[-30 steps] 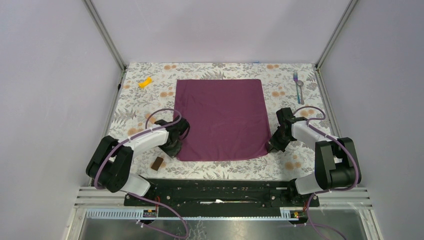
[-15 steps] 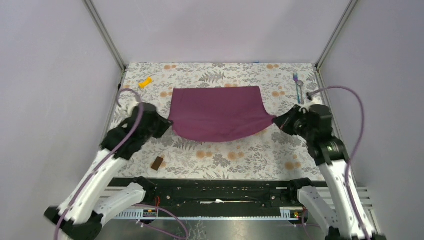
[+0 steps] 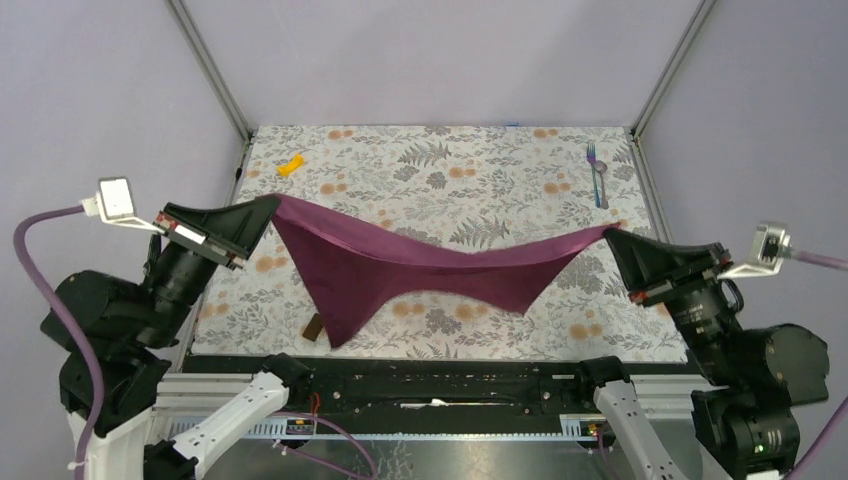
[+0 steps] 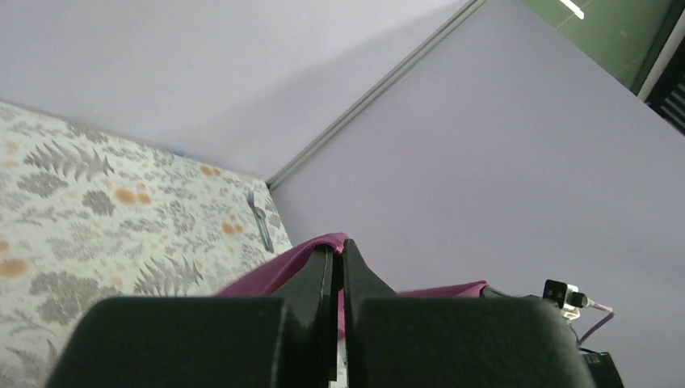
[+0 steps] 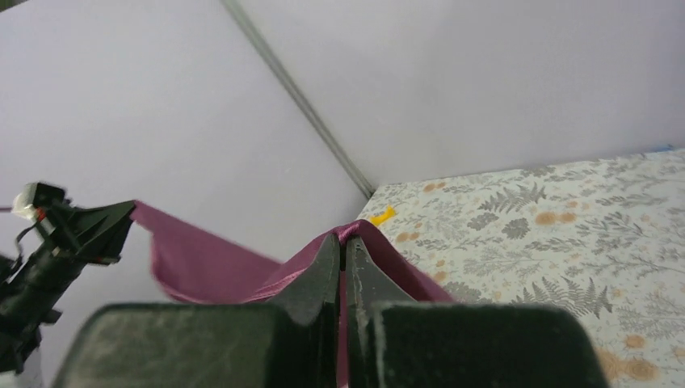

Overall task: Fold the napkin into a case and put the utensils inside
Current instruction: Fold and flatten the napkin at the center of the board.

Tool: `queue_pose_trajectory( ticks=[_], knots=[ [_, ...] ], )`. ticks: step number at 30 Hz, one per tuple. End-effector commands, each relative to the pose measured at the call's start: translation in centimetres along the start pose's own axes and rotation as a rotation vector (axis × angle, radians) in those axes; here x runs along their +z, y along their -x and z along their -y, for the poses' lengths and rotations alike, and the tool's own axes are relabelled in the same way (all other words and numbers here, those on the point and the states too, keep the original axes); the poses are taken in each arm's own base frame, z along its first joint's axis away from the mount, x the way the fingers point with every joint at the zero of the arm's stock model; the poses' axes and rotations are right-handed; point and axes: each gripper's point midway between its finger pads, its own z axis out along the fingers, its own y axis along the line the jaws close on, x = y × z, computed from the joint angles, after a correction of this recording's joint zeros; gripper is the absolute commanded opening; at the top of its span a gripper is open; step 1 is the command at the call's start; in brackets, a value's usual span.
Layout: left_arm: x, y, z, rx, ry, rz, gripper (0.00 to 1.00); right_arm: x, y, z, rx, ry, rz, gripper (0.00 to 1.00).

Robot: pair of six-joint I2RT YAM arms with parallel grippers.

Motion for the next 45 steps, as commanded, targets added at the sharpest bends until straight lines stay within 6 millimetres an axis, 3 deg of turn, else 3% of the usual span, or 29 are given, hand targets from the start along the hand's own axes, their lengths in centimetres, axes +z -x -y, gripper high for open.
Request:
queue_pose_trajectory(
  ticks=[1, 4, 7, 9, 11, 13, 18, 23, 25, 28, 34, 39, 45],
  knots=[
    [5.4, 0.2, -2.0, 0.121, 0.101, 0.014, 0.0, 4.9, 0.4, 6.1, 0.069, -0.255, 0.013, 0.0],
    [9.4, 0.0, -7.0, 0.178, 0.33, 0.032, 0.0, 9.0, -0.9, 11.5, 0.076, -0.442, -0.044, 0.0],
    [14.3, -1.3, -12.4, 0.302, 0.506, 0.029, 0.0, 14.0, -4.3, 16.9, 0.077, -0.54, -0.144, 0.0],
    [17.3, -1.6, -15.1, 0.365, 0.543, 0.017, 0.0, 16.6, -6.4, 19.9, 0.062, -0.577, -0.19, 0.0],
    [19.8, -1.3, -19.3, 0.325, 0.595, 0.004, 0.0, 19.0, -8.4, 23.1, 0.038, -0.62, -0.227, 0.0],
    [22.3, -2.4, -23.4, 0.282, 0.602, -0.045, 0.0, 21.0, -10.5, 26.3, 0.018, -0.654, -0.261, 0.0],
    [26.6, -6.2, -33.5, 0.216, 0.634, -0.14, 0.0, 24.7, -16.1, 33.3, -0.019, -0.699, -0.359, 0.0],
    [29.6, -10.4, -40.6, 0.088, 0.555, -0.305, 0.0, 28.6, -22.1, 37.8, 0.003, -0.648, -0.522, 0.0],
    [29.9, -11.1, -42.1, 0.045, 0.558, -0.341, 0.0, 29.3, -23.7, 38.5, 0.025, -0.636, -0.591, 0.0],
    [29.4, -12.2, -42.6, 0.026, 0.554, -0.375, 0.0, 29.1, -25.2, 38.8, 0.054, -0.631, -0.651, 0.0],
    [25.2, -14.6, -43.7, -0.073, 0.629, -0.439, 0.0, 26.9, -25.3, 38.6, 0.04, -0.647, -0.699, 0.0],
    [19.0, -16.1, -46.3, -0.109, 0.809, -0.515, 0.0, 22.6, -27.1, 36.3, 0.128, -0.641, -0.796, 0.0],
    [13.2, -18.5, -46.8, -0.086, 0.941, -0.698, 0.0, 15.9, -29.8, 33.4, 0.239, -0.653, -0.893, 0.0]
  ],
)
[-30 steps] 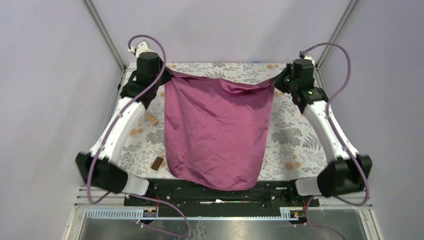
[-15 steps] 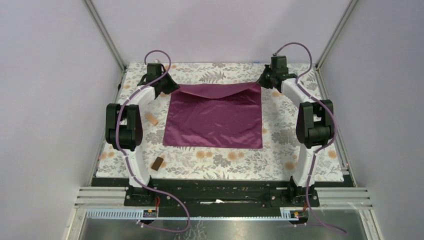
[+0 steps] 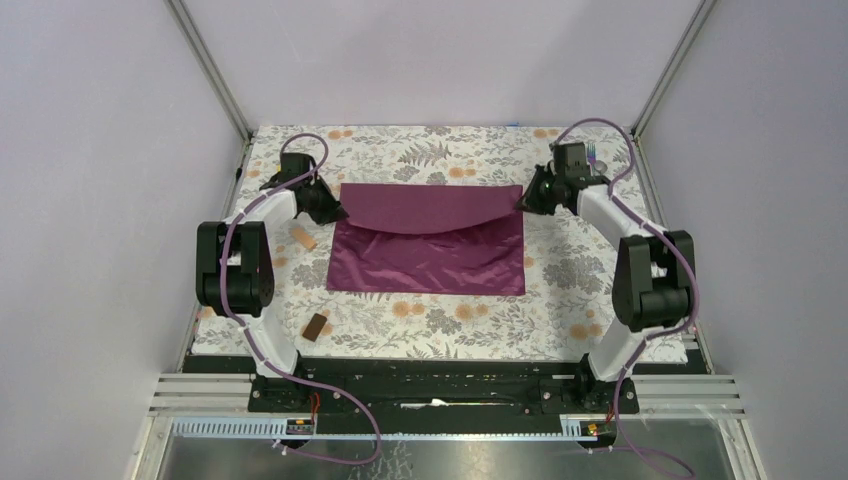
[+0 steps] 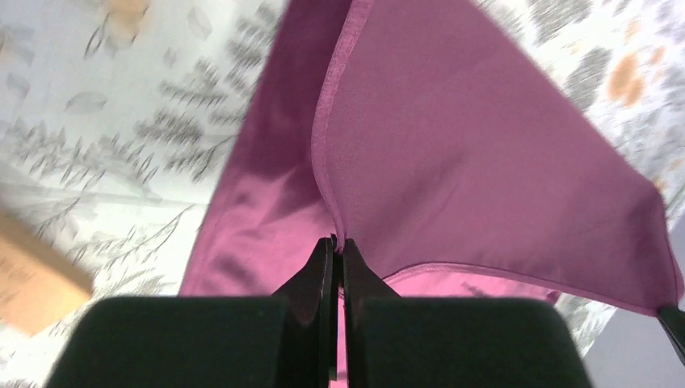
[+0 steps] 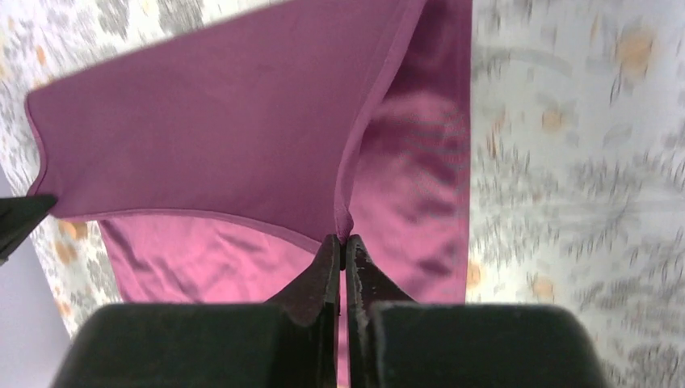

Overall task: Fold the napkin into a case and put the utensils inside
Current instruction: Fold and flatten the napkin at the center of the board.

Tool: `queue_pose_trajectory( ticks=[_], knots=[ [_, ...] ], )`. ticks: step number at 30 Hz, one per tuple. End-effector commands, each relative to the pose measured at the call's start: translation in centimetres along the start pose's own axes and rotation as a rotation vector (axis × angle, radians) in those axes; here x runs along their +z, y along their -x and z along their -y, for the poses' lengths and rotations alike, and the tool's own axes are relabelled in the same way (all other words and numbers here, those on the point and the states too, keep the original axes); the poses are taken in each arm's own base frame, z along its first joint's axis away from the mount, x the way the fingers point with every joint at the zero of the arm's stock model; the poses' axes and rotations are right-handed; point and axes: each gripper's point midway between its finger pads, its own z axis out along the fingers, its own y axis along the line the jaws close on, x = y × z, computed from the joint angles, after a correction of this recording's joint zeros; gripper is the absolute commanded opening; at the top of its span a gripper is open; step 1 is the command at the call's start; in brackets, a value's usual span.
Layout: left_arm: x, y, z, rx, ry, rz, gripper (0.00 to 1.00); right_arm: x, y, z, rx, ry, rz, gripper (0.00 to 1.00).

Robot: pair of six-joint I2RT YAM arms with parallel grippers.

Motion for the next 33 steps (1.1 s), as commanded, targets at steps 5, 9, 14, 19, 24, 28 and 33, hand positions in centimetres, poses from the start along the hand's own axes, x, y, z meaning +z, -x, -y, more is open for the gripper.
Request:
queue_pose_trajectory(
  ticks=[5, 9, 14, 19, 24, 28, 33],
  knots=[
    [-4.5, -4.5, -4.4, 0.093, 0.153, -0.066, 0.0, -4.6, -8.7, 0.3, 0.031, 0.08, -0.148, 0.0],
    [-5.3, -7.1, -6.2, 0.096, 0.166, -0.085, 0.0, -5.3, -12.5, 1.6, 0.043, 0.076, -0.209, 0.0],
    [-6.0, -8.4, -7.8, 0.105, 0.207, -0.079, 0.0, -5.9, -14.5, 2.9, 0.027, 0.052, -0.222, 0.0],
    [-5.8, -9.2, -8.9, 0.101, 0.235, -0.095, 0.0, -6.3, -15.7, 3.2, 0.032, 0.063, -0.23, 0.0],
    [-6.0, -9.2, -9.7, 0.113, 0.272, -0.089, 0.0, -6.5, -16.5, 3.6, 0.039, 0.061, -0.238, 0.0],
    [-6.4, -9.6, -9.6, 0.113, 0.263, -0.096, 0.0, -6.5, -17.1, 3.7, 0.046, 0.063, -0.252, 0.0],
    [-6.9, -9.5, -10.2, 0.111, 0.292, -0.069, 0.0, -6.7, -17.1, 3.7, 0.047, 0.066, -0.246, 0.0]
  ],
)
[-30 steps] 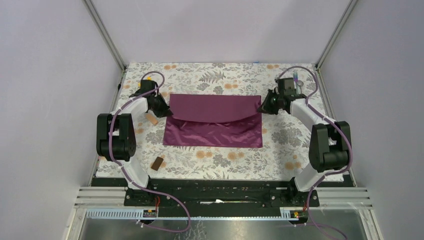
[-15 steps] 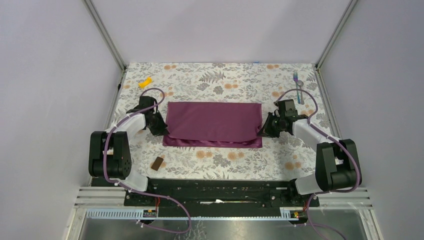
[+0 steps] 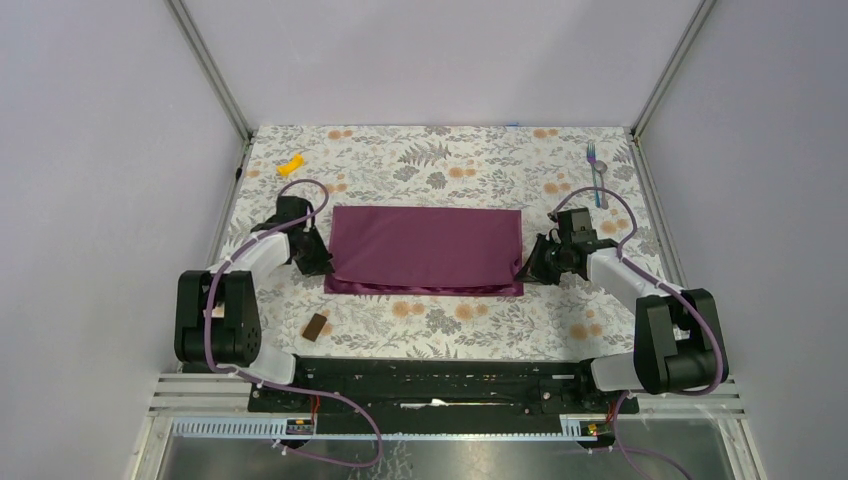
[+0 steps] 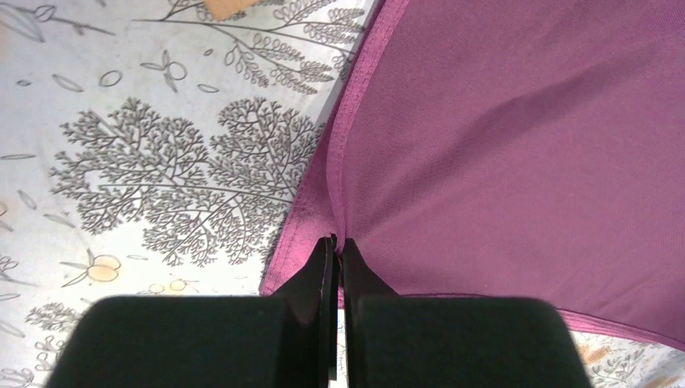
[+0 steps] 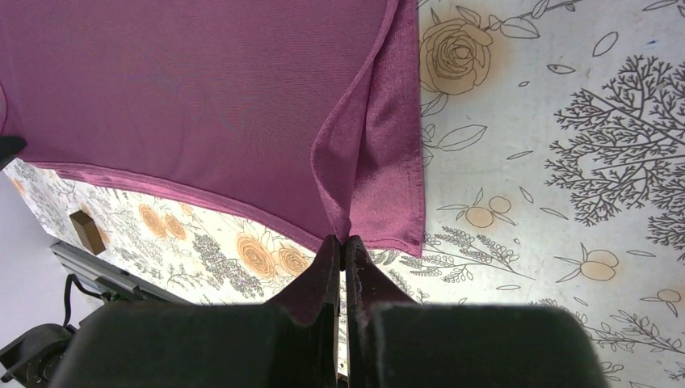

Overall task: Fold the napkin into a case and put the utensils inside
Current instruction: Fold and flatten the napkin at the center of the board.

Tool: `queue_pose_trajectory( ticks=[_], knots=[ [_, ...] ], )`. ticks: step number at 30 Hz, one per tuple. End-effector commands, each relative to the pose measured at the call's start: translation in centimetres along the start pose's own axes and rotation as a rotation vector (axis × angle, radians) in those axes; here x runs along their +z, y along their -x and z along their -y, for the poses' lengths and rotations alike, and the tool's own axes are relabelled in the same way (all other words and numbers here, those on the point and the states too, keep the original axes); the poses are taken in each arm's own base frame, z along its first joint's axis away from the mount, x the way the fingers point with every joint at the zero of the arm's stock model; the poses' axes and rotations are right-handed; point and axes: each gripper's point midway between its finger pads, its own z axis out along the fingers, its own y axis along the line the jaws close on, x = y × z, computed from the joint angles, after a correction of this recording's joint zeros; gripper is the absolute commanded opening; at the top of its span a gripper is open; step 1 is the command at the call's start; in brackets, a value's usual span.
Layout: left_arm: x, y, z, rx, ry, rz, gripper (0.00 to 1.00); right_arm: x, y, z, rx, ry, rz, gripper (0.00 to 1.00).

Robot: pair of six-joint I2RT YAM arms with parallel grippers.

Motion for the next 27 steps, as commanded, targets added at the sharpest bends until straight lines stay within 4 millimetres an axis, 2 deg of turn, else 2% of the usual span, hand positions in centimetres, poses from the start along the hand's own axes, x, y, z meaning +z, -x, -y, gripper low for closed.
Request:
queue_pose_trajectory(
  ticks=[1, 7, 17, 23, 27],
  knots=[
    [-0.7, 0.4, -0.9, -0.002, 0.037, 0.051, 0.0, -0.5, 0.1, -0.9, -0.023, 0.036, 0.019, 0.0],
    [0.6, -1.0, -1.4, -0.063, 0.064, -0.014, 0.0, 0.3, -0.4, 0.1, -0.011, 0.006, 0.001, 0.0],
    [1.4, -1.6, -2.1, -0.069, 0.088, -0.032, 0.0, 1.6, -1.1, 1.2, 0.02, -0.026, -0.034, 0.0],
    [2.9, -3.0, -1.9, -0.108, 0.063, -0.093, 0.0, 2.8, -1.3, 3.4, 0.086, -0.137, -0.054, 0.0],
    [3.8, -3.7, -1.2, -0.107, 0.052, -0.122, 0.0, 2.5, -0.2, 5.3, 0.118, -0.239, -0.028, 0.0]
  ],
)
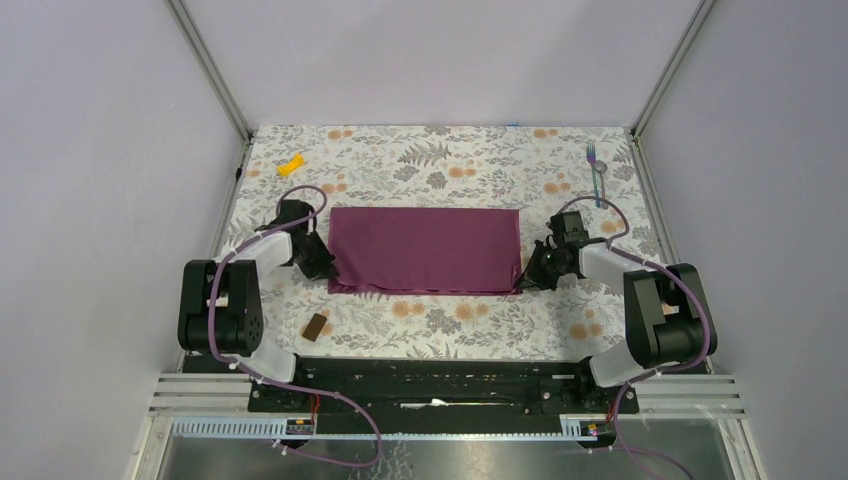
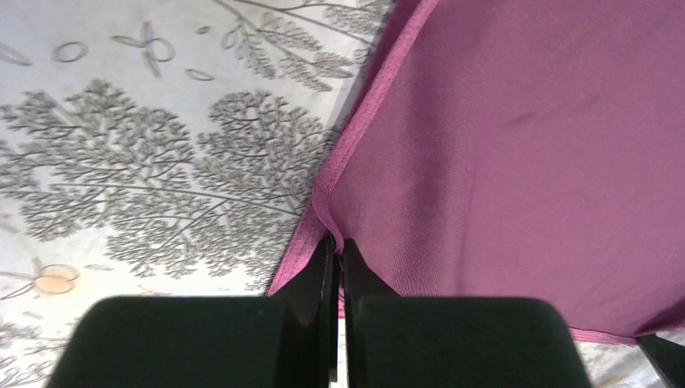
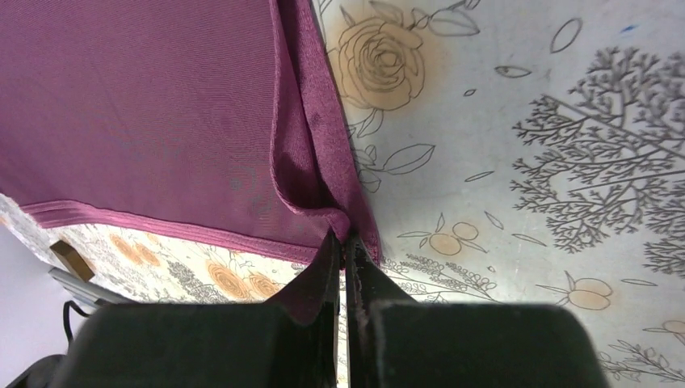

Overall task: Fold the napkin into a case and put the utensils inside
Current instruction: Fold and flatten the napkin at the center of the board.

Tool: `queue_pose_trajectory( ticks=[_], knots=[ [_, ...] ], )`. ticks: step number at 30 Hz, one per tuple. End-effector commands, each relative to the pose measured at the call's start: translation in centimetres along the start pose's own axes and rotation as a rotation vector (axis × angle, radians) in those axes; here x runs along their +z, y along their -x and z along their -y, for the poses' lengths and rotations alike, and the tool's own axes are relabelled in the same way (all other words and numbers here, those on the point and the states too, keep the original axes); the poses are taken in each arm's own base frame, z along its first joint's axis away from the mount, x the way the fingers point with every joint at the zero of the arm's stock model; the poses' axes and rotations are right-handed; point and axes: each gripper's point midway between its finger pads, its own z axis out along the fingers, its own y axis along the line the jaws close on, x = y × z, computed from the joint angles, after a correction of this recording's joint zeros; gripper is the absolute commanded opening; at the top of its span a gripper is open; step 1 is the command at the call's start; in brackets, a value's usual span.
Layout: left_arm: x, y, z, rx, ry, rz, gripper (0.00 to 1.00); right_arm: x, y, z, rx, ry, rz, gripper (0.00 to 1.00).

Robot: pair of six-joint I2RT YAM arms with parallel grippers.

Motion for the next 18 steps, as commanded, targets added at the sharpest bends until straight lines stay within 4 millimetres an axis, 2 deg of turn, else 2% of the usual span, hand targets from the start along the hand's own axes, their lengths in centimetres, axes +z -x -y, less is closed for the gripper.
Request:
queue_pose_trajectory(
  ticks=[1, 4, 9, 13, 18],
  knots=[
    [2.6, -2.1, -0.5, -0.002, 0.03, -0.067, 0.0, 0.1, 1.7, 3.2, 0.035, -0.173, 0.052, 0.0],
    [2.4, -2.0, 0.9, 0.026, 0.014, -0.061, 0.0, -0.6, 2.9, 3.3, 0.009, -0.186, 0.074, 0.0],
    [0.1, -0.5, 1.8, 0.055, 0.015, 0.013, 0.0, -2.7, 4.0, 1.1, -0.083, -0.12, 0.104, 0.0],
    [-1.9, 0.3, 1.9, 0.09, 0.02, 0.063, 0.0, -4.0, 3.7, -0.1, -0.105, -0.072, 0.109, 0.0],
    [-3.1, 0.1, 2.0, 0.093, 0.007, 0.073, 0.0, -4.4, 3.2, -0.5, -0.102, -0.051, 0.096, 0.0]
  ],
)
